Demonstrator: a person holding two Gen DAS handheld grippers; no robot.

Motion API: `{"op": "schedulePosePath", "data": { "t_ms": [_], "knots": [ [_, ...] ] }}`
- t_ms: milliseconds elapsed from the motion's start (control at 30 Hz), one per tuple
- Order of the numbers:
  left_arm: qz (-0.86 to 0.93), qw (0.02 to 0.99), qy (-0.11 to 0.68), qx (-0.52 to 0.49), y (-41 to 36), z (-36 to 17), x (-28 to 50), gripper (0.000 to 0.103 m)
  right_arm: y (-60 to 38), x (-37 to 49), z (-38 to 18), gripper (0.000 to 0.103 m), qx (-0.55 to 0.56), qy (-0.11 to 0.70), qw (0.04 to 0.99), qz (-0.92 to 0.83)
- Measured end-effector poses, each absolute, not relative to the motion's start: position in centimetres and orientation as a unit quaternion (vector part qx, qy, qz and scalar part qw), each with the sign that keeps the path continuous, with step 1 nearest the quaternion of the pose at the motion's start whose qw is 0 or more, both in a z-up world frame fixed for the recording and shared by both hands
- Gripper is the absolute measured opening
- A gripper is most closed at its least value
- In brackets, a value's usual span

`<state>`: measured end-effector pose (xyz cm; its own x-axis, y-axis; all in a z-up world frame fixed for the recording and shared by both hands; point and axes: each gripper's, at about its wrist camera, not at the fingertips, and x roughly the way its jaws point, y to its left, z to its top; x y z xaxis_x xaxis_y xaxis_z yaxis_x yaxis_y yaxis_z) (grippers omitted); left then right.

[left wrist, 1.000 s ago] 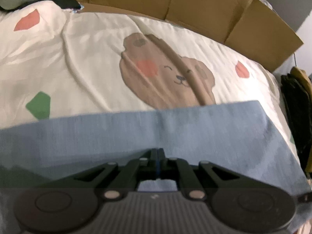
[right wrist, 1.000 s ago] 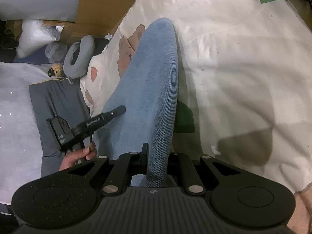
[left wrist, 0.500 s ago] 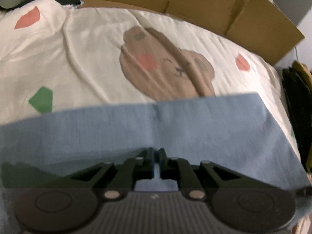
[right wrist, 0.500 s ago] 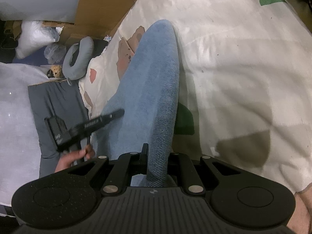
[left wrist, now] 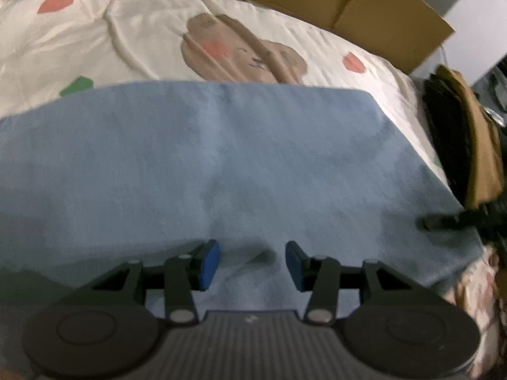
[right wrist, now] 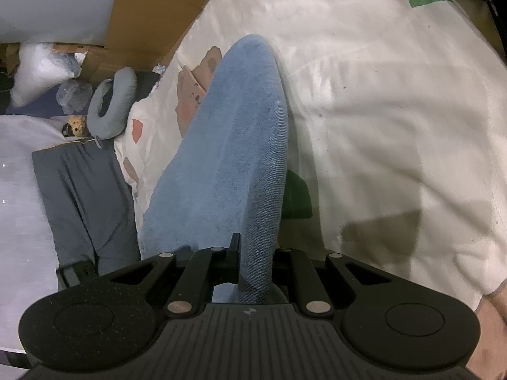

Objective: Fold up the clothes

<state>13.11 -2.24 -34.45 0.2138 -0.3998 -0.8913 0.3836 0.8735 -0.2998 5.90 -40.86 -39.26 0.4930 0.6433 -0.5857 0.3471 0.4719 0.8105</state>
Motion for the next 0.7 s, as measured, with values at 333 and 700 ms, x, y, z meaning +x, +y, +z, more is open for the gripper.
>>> {"op": "schedulePosePath", "data": {
  "t_ms": [333, 700],
  "knots": [
    [-0.253, 0.766, 0.589, -0.040, -1.0, -35.7, 9.6, 0.002, -39.6, 7.1, -36.3, 0.008, 0.464, 0.507, 0.721, 0.093],
    [-0.267, 0.761, 0.586, -0.081, 0.7, -36.2, 9.6, 0.002, -34.8, 10.1, -28.6, 0.007, 0.370, 0.526, 0.759, 0.102]
  ]
}}
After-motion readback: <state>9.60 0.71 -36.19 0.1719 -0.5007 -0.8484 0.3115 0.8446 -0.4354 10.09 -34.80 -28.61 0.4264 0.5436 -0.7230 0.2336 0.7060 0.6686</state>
